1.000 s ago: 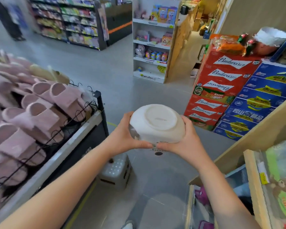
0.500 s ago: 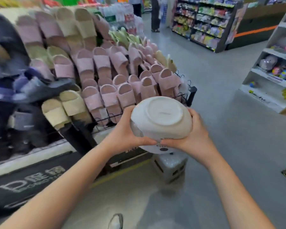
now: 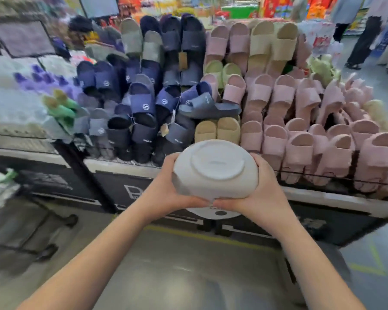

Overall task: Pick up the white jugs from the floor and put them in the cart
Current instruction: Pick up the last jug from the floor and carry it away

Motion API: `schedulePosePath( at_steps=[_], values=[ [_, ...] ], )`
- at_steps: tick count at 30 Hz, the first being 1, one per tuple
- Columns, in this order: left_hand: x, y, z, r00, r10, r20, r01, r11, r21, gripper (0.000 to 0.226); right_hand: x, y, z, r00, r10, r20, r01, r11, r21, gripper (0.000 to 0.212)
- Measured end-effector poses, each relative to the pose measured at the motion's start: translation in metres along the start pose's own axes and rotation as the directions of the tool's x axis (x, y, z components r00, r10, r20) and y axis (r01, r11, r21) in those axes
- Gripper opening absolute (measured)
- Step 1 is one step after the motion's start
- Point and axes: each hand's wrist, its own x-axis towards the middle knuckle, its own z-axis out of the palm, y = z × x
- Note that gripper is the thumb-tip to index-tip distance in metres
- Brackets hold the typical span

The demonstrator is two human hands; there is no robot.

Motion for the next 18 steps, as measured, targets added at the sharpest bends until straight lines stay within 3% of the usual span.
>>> schedulePosePath(
  at_steps=[7, 18],
  values=[
    [-0.06, -0.072, -0.161, 0.954, -0.142, -0.263, 0.138, 0.99, -0.033, 0.105, 0.05, -0.065, 0.175, 0.963, -0.136, 0.234, 0.118, 0.989, 0.087, 0.097],
    [-0.175, -0.171, -0.404, 0.799, -0.236, -0.554, 0.264, 0.964, -0.03, 0.111, 0.101, -0.177, 0.467, 0.796, -0.362, 0.485, 0.223, 0.92, 0.321, 0.094]
  ],
)
